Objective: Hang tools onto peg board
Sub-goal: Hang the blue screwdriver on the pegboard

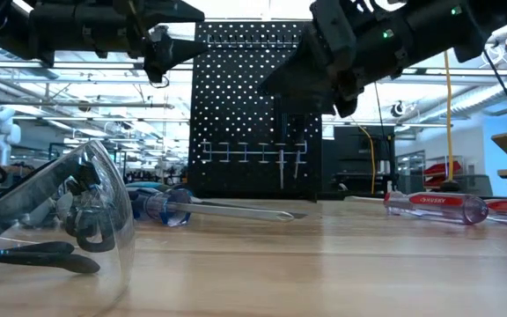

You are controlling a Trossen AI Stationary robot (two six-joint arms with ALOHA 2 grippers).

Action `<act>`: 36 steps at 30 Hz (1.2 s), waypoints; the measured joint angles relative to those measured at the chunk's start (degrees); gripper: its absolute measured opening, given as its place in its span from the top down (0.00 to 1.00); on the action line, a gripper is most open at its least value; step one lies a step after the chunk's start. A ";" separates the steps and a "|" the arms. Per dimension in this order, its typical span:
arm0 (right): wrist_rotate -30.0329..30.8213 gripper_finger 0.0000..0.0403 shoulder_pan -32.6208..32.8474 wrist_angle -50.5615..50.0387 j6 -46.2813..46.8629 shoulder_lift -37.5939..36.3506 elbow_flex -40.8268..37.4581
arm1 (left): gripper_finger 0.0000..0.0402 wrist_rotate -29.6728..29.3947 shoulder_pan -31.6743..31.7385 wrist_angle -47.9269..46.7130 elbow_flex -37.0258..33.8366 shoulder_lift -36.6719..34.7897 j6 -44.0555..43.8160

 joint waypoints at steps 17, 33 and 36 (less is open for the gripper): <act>-11.88 0.22 -7.04 5.09 -0.31 1.61 -0.04 | 0.29 -1.73 -3.07 -5.98 -0.02 0.42 0.20; -16.52 0.22 -9.67 10.03 0.51 1.56 -0.02 | 0.29 0.76 -2.45 -4.99 -0.02 0.33 -0.01; -16.55 0.22 -9.67 9.96 0.83 1.56 -0.02 | 0.29 2.72 -2.56 -5.52 -0.02 0.33 -0.02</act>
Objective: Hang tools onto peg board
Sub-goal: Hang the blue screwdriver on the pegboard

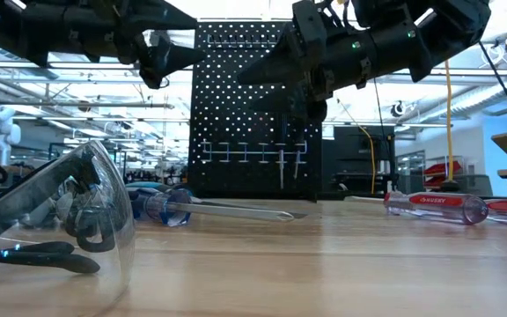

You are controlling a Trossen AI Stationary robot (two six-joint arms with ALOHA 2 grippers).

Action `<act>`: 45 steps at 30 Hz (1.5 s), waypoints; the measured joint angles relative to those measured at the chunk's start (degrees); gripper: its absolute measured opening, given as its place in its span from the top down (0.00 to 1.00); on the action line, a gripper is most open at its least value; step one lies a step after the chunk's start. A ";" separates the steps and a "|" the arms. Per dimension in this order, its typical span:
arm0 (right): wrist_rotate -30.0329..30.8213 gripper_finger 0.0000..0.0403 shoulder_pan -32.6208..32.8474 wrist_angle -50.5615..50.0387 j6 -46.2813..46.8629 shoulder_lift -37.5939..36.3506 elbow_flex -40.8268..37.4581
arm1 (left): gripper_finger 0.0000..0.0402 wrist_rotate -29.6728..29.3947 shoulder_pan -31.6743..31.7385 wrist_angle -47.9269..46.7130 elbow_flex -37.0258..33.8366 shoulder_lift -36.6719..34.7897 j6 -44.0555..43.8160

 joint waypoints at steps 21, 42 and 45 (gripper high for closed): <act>1.21 0.22 2.76 -29.38 2.66 19.84 28.56 | 0.29 2.11 0.11 -8.14 0.07 0.02 0.53; 4.35 0.22 5.32 -83.31 30.53 7.96 34.82 | 0.29 2.10 0.07 -8.22 0.07 0.02 0.13; 3.98 0.22 6.67 -82.98 31.19 7.33 34.21 | 0.29 3.29 0.07 -9.20 0.07 0.02 0.13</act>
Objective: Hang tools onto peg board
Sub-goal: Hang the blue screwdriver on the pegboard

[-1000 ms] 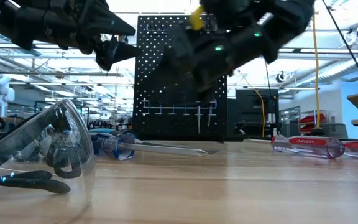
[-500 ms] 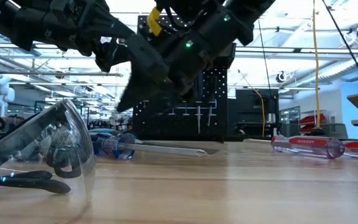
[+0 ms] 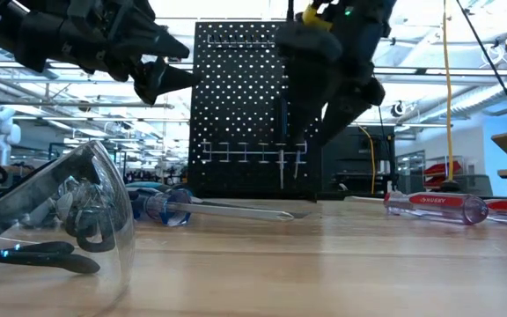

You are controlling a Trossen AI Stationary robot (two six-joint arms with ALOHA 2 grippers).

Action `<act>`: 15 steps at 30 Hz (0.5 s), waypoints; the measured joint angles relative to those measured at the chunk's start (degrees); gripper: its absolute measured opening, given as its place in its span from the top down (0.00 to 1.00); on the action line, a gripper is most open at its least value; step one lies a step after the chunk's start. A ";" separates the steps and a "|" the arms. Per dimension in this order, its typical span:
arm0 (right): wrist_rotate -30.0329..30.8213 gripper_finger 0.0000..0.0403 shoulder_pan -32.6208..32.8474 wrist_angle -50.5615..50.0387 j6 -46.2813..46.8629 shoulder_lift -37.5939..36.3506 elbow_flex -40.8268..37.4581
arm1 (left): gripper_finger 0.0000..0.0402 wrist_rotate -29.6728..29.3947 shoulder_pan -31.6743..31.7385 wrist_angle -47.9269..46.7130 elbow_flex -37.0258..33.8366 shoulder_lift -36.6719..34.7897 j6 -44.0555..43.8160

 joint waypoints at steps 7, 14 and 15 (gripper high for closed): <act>-0.81 0.22 1.50 18.07 -6.97 4.34 -0.40 | 0.29 0.34 0.04 -5.21 -0.02 0.00 -0.02; -8.17 0.22 1.98 36.75 -15.22 9.76 -0.40 | 0.29 0.37 0.04 -6.27 -0.02 -0.02 0.00; -9.16 0.22 2.02 38.15 -15.64 10.02 -0.40 | 0.29 0.62 0.04 -7.13 -0.02 -0.02 0.00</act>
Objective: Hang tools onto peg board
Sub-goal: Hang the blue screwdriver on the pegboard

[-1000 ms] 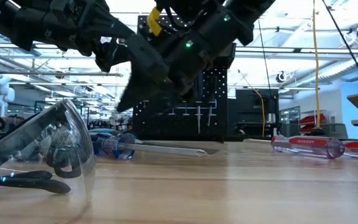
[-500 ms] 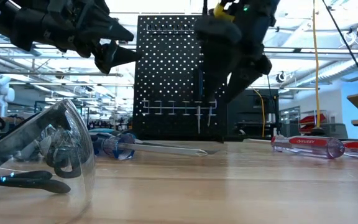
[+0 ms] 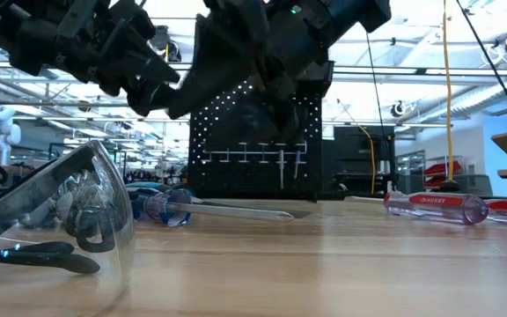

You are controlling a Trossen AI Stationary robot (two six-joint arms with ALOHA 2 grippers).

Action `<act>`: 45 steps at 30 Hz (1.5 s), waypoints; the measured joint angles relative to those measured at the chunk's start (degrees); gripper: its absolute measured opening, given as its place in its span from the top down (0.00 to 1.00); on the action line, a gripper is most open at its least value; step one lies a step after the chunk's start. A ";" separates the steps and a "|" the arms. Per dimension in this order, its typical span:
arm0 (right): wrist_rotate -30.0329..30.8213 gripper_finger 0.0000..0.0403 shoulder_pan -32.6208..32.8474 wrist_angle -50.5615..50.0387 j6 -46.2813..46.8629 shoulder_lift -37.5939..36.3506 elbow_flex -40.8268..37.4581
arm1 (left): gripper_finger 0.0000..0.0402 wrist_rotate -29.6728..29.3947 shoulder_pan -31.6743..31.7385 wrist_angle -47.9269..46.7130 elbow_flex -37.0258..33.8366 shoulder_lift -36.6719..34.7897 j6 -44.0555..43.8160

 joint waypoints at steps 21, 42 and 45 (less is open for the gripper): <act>10.25 0.25 -0.91 0.83 1.52 3.56 0.02 | 0.29 0.35 0.00 -5.05 -0.02 0.00 0.53; 9.80 0.26 -0.44 -1.93 6.52 7.06 0.04 | 0.29 0.26 0.00 -6.30 -0.02 0.02 1.51; 9.93 0.26 -0.37 -2.12 6.54 7.08 0.07 | 0.29 0.24 0.00 -6.23 -0.02 0.02 1.47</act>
